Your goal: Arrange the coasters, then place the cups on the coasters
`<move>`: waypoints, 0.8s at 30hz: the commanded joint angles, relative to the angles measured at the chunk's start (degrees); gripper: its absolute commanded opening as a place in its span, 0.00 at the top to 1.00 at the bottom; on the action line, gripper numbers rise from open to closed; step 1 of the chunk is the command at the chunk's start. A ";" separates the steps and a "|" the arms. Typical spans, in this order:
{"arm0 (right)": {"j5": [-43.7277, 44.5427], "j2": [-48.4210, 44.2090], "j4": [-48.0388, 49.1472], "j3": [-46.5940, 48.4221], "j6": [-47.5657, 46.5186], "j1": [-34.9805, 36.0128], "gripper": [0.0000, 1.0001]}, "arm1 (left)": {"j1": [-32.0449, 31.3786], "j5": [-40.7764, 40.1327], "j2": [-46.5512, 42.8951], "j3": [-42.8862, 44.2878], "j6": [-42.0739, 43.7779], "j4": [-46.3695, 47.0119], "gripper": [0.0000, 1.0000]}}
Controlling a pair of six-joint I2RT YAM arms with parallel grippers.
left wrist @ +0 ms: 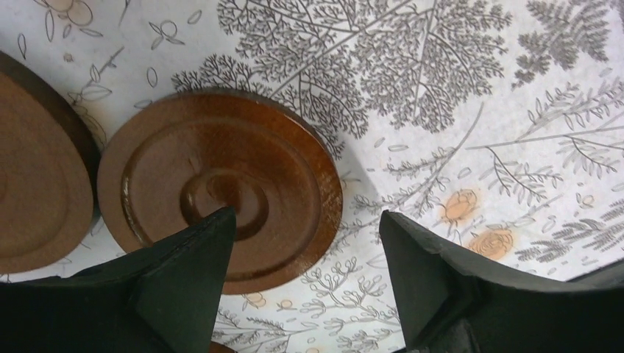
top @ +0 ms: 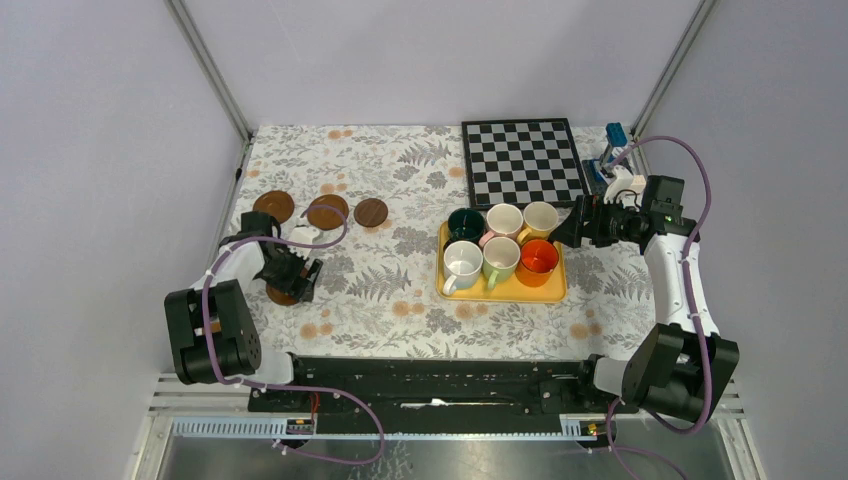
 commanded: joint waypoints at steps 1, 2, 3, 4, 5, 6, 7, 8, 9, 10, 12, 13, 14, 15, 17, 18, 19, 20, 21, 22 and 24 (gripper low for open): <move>-0.81 -1.19 0.84 -0.14 -0.69 0.22 0.00 | -1.21 -2.57 2.24 -0.79 -0.80 5.57 0.24; -0.79 -1.25 0.75 -0.07 -0.64 0.24 0.00 | -1.75 -2.68 2.62 -1.07 -0.74 5.77 0.26; -0.78 -1.32 0.80 -0.14 -0.64 0.18 0.00 | -2.46 -2.83 2.91 -1.42 -0.63 5.75 0.28; -0.71 -1.36 0.84 -0.19 -0.64 0.21 0.00 | -3.37 -2.98 2.71 -1.94 -0.69 5.74 0.30; -0.62 -1.37 0.87 -0.23 -0.64 0.19 0.00 | -4.57 -3.25 2.29 -2.88 -0.63 5.74 0.32; -0.53 -1.37 0.91 -0.23 -0.66 0.17 0.00 | -6.06 -3.75 1.83 -3.63 -0.69 5.78 0.33; -0.52 -1.32 0.97 -0.21 -0.64 0.25 0.00 | -7.45 -4.15 1.39 -4.19 -0.90 5.87 0.35; -0.52 -1.28 1.00 -0.23 -0.64 0.26 0.00 | -8.73 -4.33 1.06 -4.65 -1.34 5.92 0.37; -0.50 -1.26 0.98 -0.23 -0.64 0.24 0.00 | -9.82 -4.32 0.81 -4.69 -1.99 5.93 0.39; -0.46 -1.23 1.05 -0.22 -0.64 0.26 0.00 | -10.83 -4.26 0.66 -4.70 -2.53 5.89 0.41; -0.48 -1.20 1.19 -0.23 -0.63 0.18 0.00 | -12.77 -4.48 0.57 -4.47 -3.73 6.08 0.45; -0.48 -1.21 1.17 -0.19 -0.64 0.18 0.00 | -13.25 -4.69 0.61 -4.30 -4.31 6.36 0.46; -0.44 -1.27 1.15 -0.27 -0.64 0.25 0.00 | -14.37 -5.01 0.73 -4.12 -4.92 6.77 0.48; -0.43 -1.28 1.14 -0.29 -0.64 0.20 0.00 | -15.21 -5.15 0.89 -3.84 -5.35 7.06 0.49; -0.37 -1.22 1.08 -0.30 -0.82 0.18 0.00 | -16.48 -5.95 1.48 -3.38 -6.06 7.90 0.51; -0.29 -1.39 1.08 -0.32 -0.88 0.23 0.00 | -17.08 -6.43 1.71 -3.24 -6.37 8.56 0.52; -0.24 -1.45 1.18 -0.47 -0.90 0.23 0.00 | -17.75 -6.88 2.01 -3.07 -6.61 9.24 0.53; -0.18 -1.52 1.20 -0.53 -0.90 0.25 0.00 | -18.47 -7.28 2.33 -2.80 -6.87 10.09 0.53; -0.21 -1.45 1.25 -0.58 -0.90 0.23 0.00 | -19.28 -7.73 2.86 -2.38 -7.26 10.81 0.53; -0.25 -1.44 1.26 -0.57 -0.90 0.22 0.00 | -20.17 -8.07 3.78 -1.60 -7.75 11.49 0.53; -0.30 -1.51 1.17 -0.47 -0.90 0.23 0.00 | -21.09 -8.01 5.71 -0.12 -8.87 12.36 0.54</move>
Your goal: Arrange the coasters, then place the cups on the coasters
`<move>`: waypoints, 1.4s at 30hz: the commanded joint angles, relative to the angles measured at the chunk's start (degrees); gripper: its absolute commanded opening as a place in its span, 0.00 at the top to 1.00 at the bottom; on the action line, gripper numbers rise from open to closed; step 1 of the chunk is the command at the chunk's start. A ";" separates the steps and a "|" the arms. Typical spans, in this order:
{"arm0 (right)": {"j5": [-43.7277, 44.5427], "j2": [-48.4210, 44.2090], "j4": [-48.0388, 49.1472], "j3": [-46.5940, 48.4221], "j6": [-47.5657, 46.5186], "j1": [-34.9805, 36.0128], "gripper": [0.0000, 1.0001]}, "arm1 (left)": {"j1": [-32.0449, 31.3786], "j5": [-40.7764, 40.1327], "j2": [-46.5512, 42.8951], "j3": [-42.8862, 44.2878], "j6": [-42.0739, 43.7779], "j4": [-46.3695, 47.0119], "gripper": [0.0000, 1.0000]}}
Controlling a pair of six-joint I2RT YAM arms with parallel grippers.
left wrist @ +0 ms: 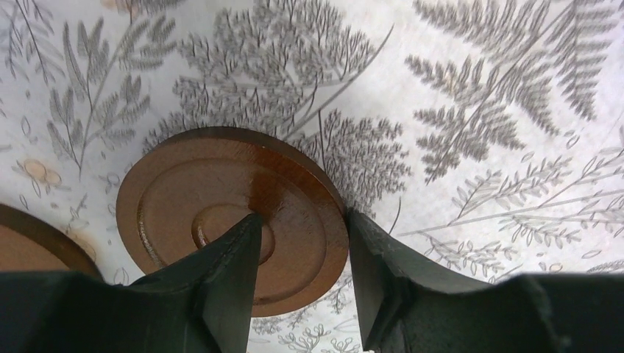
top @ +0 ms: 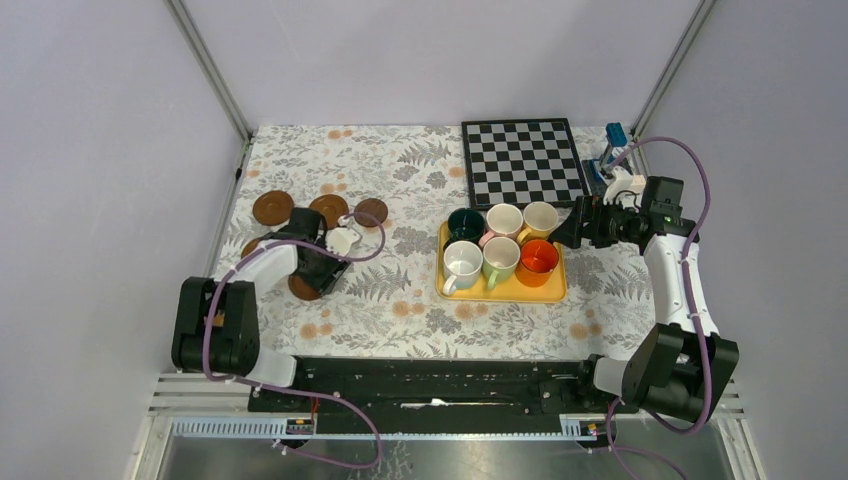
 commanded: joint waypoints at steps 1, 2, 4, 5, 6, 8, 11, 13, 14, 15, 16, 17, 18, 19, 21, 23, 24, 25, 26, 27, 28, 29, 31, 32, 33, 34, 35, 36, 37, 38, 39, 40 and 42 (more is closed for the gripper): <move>-0.34 -1.52 0.87 -0.08 -0.85 0.19 0.00 | -2.67 0.66 5.19 2.74 -3.46 4.05 0.54; -0.31 -1.58 0.89 -0.08 -0.86 0.18 0.00 | -2.87 0.69 6.11 3.54 -3.79 4.49 0.54; -0.23 -1.73 0.84 -0.16 -0.93 0.17 0.00 | -3.16 0.89 7.82 4.83 -4.20 5.10 0.54; -0.17 -1.80 0.83 -0.24 -0.94 0.24 0.00 | -3.18 0.98 8.62 5.44 -4.37 5.32 0.54; -0.17 -1.89 0.80 -0.26 -1.01 0.21 0.00 | -3.18 0.95 9.49 5.99 -4.46 5.45 0.54; 0.03 -1.94 0.72 -0.28 -1.11 0.15 0.00 | -3.18 0.67 10.91 7.11 -4.65 5.74 0.54; 0.03 -1.89 0.73 -0.30 -1.12 0.17 0.00 | -3.18 0.03 12.64 8.43 -4.71 6.18 0.54; 0.04 -1.85 0.75 -0.26 -1.12 0.22 0.00 | -3.18 -0.64 13.39 9.26 -4.86 6.42 0.54; -0.06 -1.81 0.71 -0.21 -1.12 0.20 0.00 | -3.18 -0.96 13.55 9.66 -4.90 6.55 0.54; -0.13 -1.81 0.73 -0.22 -1.12 0.23 0.00 | -3.18 -1.51 13.83 10.04 -4.98 6.83 0.54; -0.13 -1.72 0.75 -0.24 -1.12 0.18 0.00 | -3.18 -1.84 13.97 10.30 -5.19 7.09 0.54; -0.15 -1.72 0.72 -0.25 -1.12 0.21 0.00 | -3.16 -1.94 14.13 10.60 -5.19 7.21 0.54; -0.13 -1.77 0.81 -0.30 -1.12 0.20 0.00 | -3.18 -1.98 14.26 10.89 -5.27 7.20 0.53; -0.17 -1.71 0.77 -0.34 -1.12 0.22 0.00 | -3.18 -2.11 14.41 11.13 -5.39 7.22 0.53; -0.13 -1.77 0.71 -0.32 -1.12 0.19 0.00 | -3.18 -2.77 14.77 11.70 -5.49 7.16 0.53; -0.14 -1.79 0.71 -0.30 -1.12 0.17 0.00 | -3.18 -3.34 15.00 12.08 -5.51 6.97 0.53; -0.13 -1.84 0.74 -0.26 -1.12 0.23 0.00 | -3.18 -3.43 15.07 12.32 -5.47 6.62 0.53; -0.12 -1.83 0.72 -0.26 -1.12 0.25 0.00 | -3.18 -3.77 15.09 12.46 -5.47 6.28 0.53; -0.08 -1.84 0.74 -0.26 -1.12 0.18 0.00 | -3.17 -4.16 14.96 12.45 -5.42 6.04 0.53; -0.09 -1.89 0.74 -0.26 -1.12 0.20 0.00 | -3.18 -4.52 14.72 12.30 -5.36 5.77 0.53; -0.01 -1.93 0.73 -0.26 -1.12 0.19 0.00 | -3.10 -4.80 14.39 12.07 -5.04 5.41 0.53; 0.02 -1.89 0.69 -0.30 -1.17 0.18 0.00 | -3.09 -5.13 13.97 11.75 -4.88 5.18 0.53; -0.06 -1.90 0.72 -0.23 -1.12 0.17 0.00 | -2.97 -5.81 13.20 11.10 -4.37 4.72 0.53; -0.05 -1.85 0.75 -0.21 -1.12 0.18 0.00 | -2.80 -5.97 12.92 10.78 -4.20 4.56 0.53; -0.12 -1.85 0.68 -0.25 -1.17 0.18 0.00 | -2.57 -6.13 12.71 10.60 -3.94 4.40 0.53; -0.15 -1.91 0.71 -0.26 -1.13 0.22 0.00 | -2.30 -6.31 12.58 10.42 -3.74 4.33 0.53; -0.17 -1.90 0.76 -0.34 -1.12 0.21 0.00 | -1.97 -6.35 12.51 10.31 -3.69 4.33 0.53; -0.19 -1.89 0.82 -0.32 -1.12 0.24 0.00 | -1.65 -6.44 12.60 10.30 -3.62 4.28 0.53; -0.24 -1.90 0.82 -0.34 -1.12 0.23 0.00 | -1.34 -6.41 12.65 10.34 -3.48 4.25 0.53; -0.22 -1.88 0.79 -0.35 -1.14 0.22 0.00 | -1.07 -6.32 12.76 10.45 -3.48 4.24 0.53; -0.26 -1.93 0.81 -0.27 -1.12 0.19 0.00 | -0.93 -6.24 12.82 10.61 -3.56 4.12 0.53; -0.26 -1.93 0.71 -0.26 -1.12 0.23 0.00 | -0.83 -5.95 12.81 10.87 -3.65 3.88 0.53; -0.13 -2.02 0.74 -0.30 -1.12 0.18 0.00 | -0.81 -5.22 12.62 11.23 -3.78 3.27 0.53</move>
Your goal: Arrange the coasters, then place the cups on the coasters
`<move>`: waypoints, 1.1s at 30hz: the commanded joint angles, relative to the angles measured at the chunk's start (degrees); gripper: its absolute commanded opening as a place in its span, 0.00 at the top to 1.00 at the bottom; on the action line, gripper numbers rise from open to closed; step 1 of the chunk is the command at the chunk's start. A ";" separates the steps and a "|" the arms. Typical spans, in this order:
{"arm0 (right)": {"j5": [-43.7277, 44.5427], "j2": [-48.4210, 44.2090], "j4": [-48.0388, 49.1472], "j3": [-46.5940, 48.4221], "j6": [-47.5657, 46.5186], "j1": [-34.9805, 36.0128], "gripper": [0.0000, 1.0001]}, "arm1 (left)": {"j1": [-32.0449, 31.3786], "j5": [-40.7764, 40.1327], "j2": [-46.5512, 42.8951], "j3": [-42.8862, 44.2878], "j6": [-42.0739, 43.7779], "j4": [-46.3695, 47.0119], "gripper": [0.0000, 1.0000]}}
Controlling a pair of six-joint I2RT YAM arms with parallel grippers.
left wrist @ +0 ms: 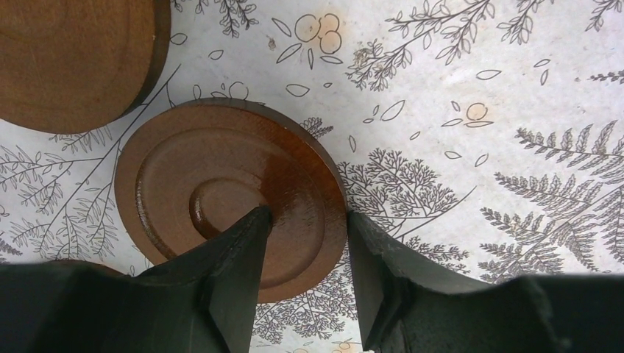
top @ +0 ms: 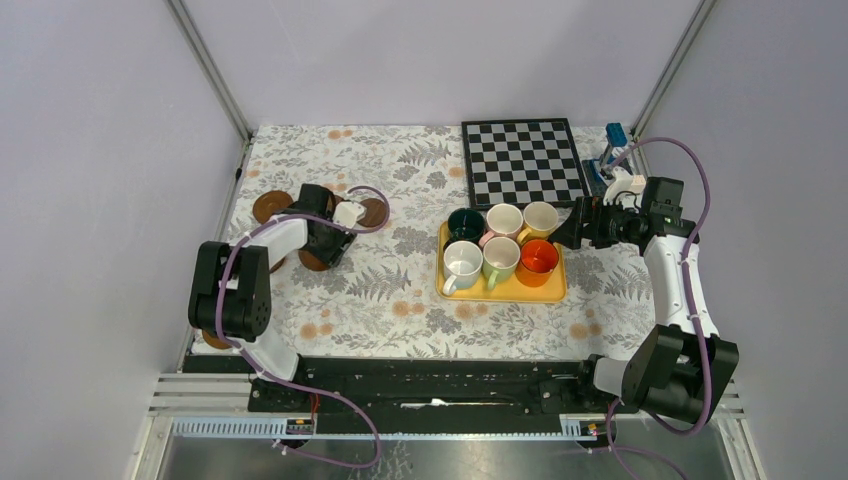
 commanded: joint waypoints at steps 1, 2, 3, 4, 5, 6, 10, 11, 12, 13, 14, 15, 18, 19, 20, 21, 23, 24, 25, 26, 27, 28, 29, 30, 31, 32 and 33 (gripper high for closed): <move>-0.34 -1.70 0.73 -0.07 -0.64 0.21 0.00 | 0.84 -1.79 -0.24 -0.61 1.13 -2.13 0.53; -0.32 -1.70 0.77 -0.08 -0.68 0.19 0.00 | 0.78 -1.47 -0.56 -0.34 0.91 -2.55 0.52; -0.27 -1.70 0.70 -0.08 -0.65 0.19 0.00 | 0.77 -0.88 -0.93 0.11 0.63 -3.12 0.49; -0.27 -1.63 0.76 -0.16 -0.65 0.18 0.00 | 0.77 -0.27 -1.57 0.51 0.30 -3.71 0.46; -0.30 -1.67 0.73 -0.17 -0.69 0.17 0.00 | 0.70 0.21 -2.36 0.97 0.00 -4.50 0.43; -0.36 -1.69 0.74 -0.25 -0.65 0.17 0.00 | 0.60 0.73 -3.22 1.57 -0.52 -5.26 0.38; -0.51 -1.52 0.85 -0.26 -0.47 0.24 0.00 | 0.42 4.11 -8.39 5.05 -2.38 -9.14 0.25; -0.53 -1.43 0.85 -0.26 -0.42 0.22 0.00 | 0.41 5.36 -9.57 6.54 -2.83 -10.68 0.23; -0.63 -1.35 0.86 -0.24 -0.39 0.24 0.00 | 0.41 6.19 -10.58 7.89 -3.16 -12.09 0.23; -0.65 -1.35 0.83 -0.18 -0.39 0.20 0.00 | 0.46 6.59 -11.42 9.26 -3.28 -13.58 0.22; -0.67 -1.35 0.82 -0.13 -0.40 0.18 0.00 | 0.67 6.63 -12.12 10.24 -3.09 -14.92 0.22; -0.73 -1.30 0.86 -0.14 -0.38 0.17 0.00 | 1.17 6.40 -12.60 10.77 -2.46 -16.28 0.22; -0.74 -1.58 0.76 -0.14 -0.46 0.23 0.00 | 5.35 6.64 -13.51 10.49 1.32 -21.13 0.23; -0.74 -1.74 0.73 -0.17 -0.53 0.19 0.00 | 7.38 6.64 -13.97 9.57 3.12 -22.41 0.24; -0.74 -1.85 0.76 -0.25 -0.55 0.19 0.00 | 9.73 6.64 -14.69 8.45 4.96 -23.64 0.25; -0.74 -1.94 0.73 -0.25 -0.63 0.18 0.00 | 12.07 6.65 -15.48 7.31 7.18 -25.06 0.25; -0.74 -1.96 0.64 -0.30 -0.72 0.25 0.00 | 16.81 6.55 -17.67 5.16 11.22 -26.98 0.25; -0.86 -1.96 0.66 -0.32 -0.73 0.19 0.00 | 19.33 6.28 -18.72 4.08 13.42 -28.02 0.24; -0.98 -1.91 0.69 -0.34 -0.77 0.22 0.00 | 22.56 6.03 -19.45 3.06 15.33 -28.96 0.23; -1.15 -1.83 0.62 -0.35 -0.81 0.20 0.00 | 25.31 6.00 -20.12 1.91 17.40 -29.77 0.22; -1.34 -1.75 0.66 -0.24 -0.82 0.22 0.00 | 27.85 5.79 -20.67 0.57 19.48 -30.37 0.21; -1.40 -1.70 0.65 -0.25 -0.82 0.19 0.00 | 30.18 5.30 -21.07 -0.97 21.54 -30.62 0.19; -1.50 -1.66 0.59 -0.14 -0.89 0.18 0.00 | 32.73 4.52 -21.37 -2.65 24.32 -30.24 0.17; -1.59 -1.69 0.60 -0.17 -0.90 0.18 0.00 | 35.38 4.19 -21.44 -3.91 26.10 -29.57 0.15; -1.69 -1.69 0.52 -0.16 -0.98 0.15 0.00 | 37.94 4.10 -21.27 -5.04 27.63 -29.11 0.14; -1.70 -1.77 0.51 -0.21 -1.07 0.23 0.00 | 40.51 4.22 -20.64 -5.70 29.14 -28.74 0.14; -1.78 -1.80 0.50 -0.25 -1.14 0.19 0.00 | 42.91 4.45 -19.72 -6.00 30.30 -28.41 0.13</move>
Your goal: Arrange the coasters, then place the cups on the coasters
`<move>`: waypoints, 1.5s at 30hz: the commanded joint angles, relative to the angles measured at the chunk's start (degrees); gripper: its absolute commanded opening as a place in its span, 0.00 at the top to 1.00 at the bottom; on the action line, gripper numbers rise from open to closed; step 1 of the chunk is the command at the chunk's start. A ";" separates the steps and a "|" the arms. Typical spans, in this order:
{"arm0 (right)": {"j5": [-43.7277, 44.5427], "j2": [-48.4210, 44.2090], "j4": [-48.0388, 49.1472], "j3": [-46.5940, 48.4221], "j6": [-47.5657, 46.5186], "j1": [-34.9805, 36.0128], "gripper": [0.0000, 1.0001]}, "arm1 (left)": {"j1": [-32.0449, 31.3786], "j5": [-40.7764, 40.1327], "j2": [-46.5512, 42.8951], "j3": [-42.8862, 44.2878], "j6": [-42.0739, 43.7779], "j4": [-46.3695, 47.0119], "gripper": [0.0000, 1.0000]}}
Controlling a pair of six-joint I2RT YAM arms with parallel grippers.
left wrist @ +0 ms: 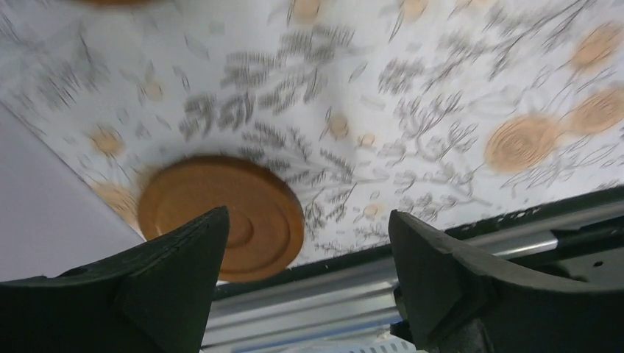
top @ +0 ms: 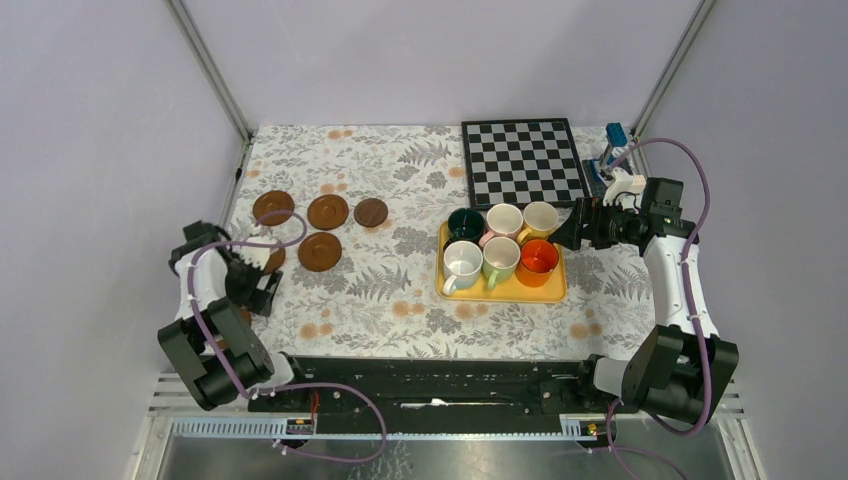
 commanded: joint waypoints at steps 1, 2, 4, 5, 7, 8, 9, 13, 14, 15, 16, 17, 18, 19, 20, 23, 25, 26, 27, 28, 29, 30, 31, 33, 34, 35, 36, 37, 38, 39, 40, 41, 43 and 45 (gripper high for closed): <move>-1.75 -1.66 0.44 0.11 -1.12 0.29 0.00 | 9.70 0.12 1.19 -2.33 11.08 -0.45 0.13; -1.78 -1.64 0.38 0.12 -1.12 0.24 0.00 | 11.70 0.61 2.59 -2.11 12.17 -0.30 0.13; -1.94 -1.40 0.42 0.28 -1.10 0.19 0.00 | 15.40 1.64 4.38 -1.89 13.81 0.50 0.14; -1.97 -1.35 0.40 0.37 -1.00 0.22 0.00 | 16.62 1.76 5.13 -2.00 14.35 1.21 0.14; -2.02 -1.30 0.40 0.51 -0.88 0.18 0.00 | 18.48 2.07 6.48 -2.42 15.31 2.66 0.15; -1.98 -1.28 0.41 0.55 -0.86 0.24 0.00 | 19.12 2.13 7.13 -2.69 15.73 3.01 0.16; -1.86 -1.28 0.42 0.58 -0.86 0.19 0.00 | 19.49 2.12 7.67 -3.21 16.26 3.14 0.17; -1.36 -1.51 0.39 0.36 -0.86 0.24 0.00 | 20.24 1.69 7.61 -6.28 17.66 4.11 0.19; -1.28 -1.49 0.46 0.29 -0.78 0.20 0.00 | 20.22 1.76 7.25 -7.15 17.90 4.63 0.20; -1.29 -1.50 0.60 0.25 -0.73 0.20 0.00 | 20.25 2.00 6.86 -7.88 18.06 5.13 0.20; -1.32 -1.44 0.58 0.30 -0.69 0.16 0.00 | 20.20 2.40 6.61 -8.48 18.42 5.49 0.21; -1.35 -1.35 0.47 0.39 -0.69 0.17 0.00 | 20.12 2.91 6.39 -8.89 18.60 5.79 0.22; -1.35 -1.32 0.47 0.42 -0.74 0.19 0.00 | 19.98 3.29 6.26 -9.14 18.62 6.02 0.23; -1.35 -1.31 0.53 0.42 -0.69 0.24 0.00 | 19.61 3.62 6.16 -9.33 18.50 6.13 0.24; -1.35 -1.30 0.60 0.44 -0.69 0.23 0.00 | 19.20 3.93 6.17 -9.44 18.09 6.25 0.26; -1.45 -1.12 0.62 0.42 -0.69 0.20 0.00 | 17.17 4.46 5.95 -9.65 16.92 6.26 0.30; -1.44 -1.13 0.68 0.42 -0.73 0.17 0.00 | 14.60 4.48 5.08 -10.33 15.82 6.46 0.32; -1.38 -1.12 0.63 0.42 -0.77 0.18 0.00 | 13.11 4.44 4.49 -10.82 15.16 6.80 0.33; -1.36 -1.13 0.66 0.38 -0.82 0.22 0.00 | 11.36 4.50 3.95 -11.33 14.16 7.25 0.34; -1.31 -1.23 0.60 0.33 -0.86 0.22 0.00 | 9.57 4.39 3.36 -11.76 13.16 7.57 0.35; -1.27 -1.22 0.62 0.33 -0.86 0.20 0.00 | 7.50 4.24 2.84 -12.16 12.04 7.77 0.36; -1.31 -1.29 0.60 0.33 -0.93 0.18 0.00 | 5.53 4.22 2.35 -12.58 10.90 8.03 0.37; -1.19 -1.30 0.62 0.34 -0.95 0.22 0.00 | 3.31 4.11 1.89 -12.73 9.71 8.18 0.37; -1.09 -1.41 0.62 0.33 -1.03 0.26 0.00 | -0.93 4.07 1.19 -13.25 7.31 8.16 0.37; -1.06 -1.34 0.62 0.33 -1.02 0.21 0.00 | -3.08 4.04 0.88 -13.46 6.14 8.15 0.38; -1.02 -1.34 0.58 0.30 -1.03 0.18 0.00 | -5.09 3.94 0.60 -13.62 5.12 8.12 0.38; -1.00 -1.39 0.65 0.26 -1.04 0.18 0.00 | -7.41 3.77 0.32 -13.81 4.22 8.12 0.38; -1.05 -1.28 0.65 0.31 -0.99 0.17 0.00 | -9.70 3.66 0.02 -14.01 3.33 8.07 0.38; -1.01 -1.36 0.55 0.37 -1.03 0.17 0.01 | -12.34 3.53 -0.35 -14.14 2.56 8.04 0.38; -1.00 -1.31 0.53 0.41 -1.04 0.19 0.00 | -14.63 3.46 -0.55 -14.19 1.74 8.06 0.38; -1.02 -1.38 0.56 0.42 -1.04 0.21 0.00 | -16.78 3.39 -0.74 -14.34 0.95 7.92 0.38; -0.98 -1.46 0.57 0.42 -1.01 0.17 0.00 | -19.02 3.18 -0.86 -14.26 0.17 7.94 0.38; -0.87 -1.48 0.62 0.34 -1.01 0.20 0.00 | -23.59 3.10 -1.10 -14.21 -1.56 7.92 0.38; -0.76 -1.44 0.70 0.29 -1.04 0.19 0.00 | -28.73 3.02 -0.71 -13.85 -3.78 7.93 0.38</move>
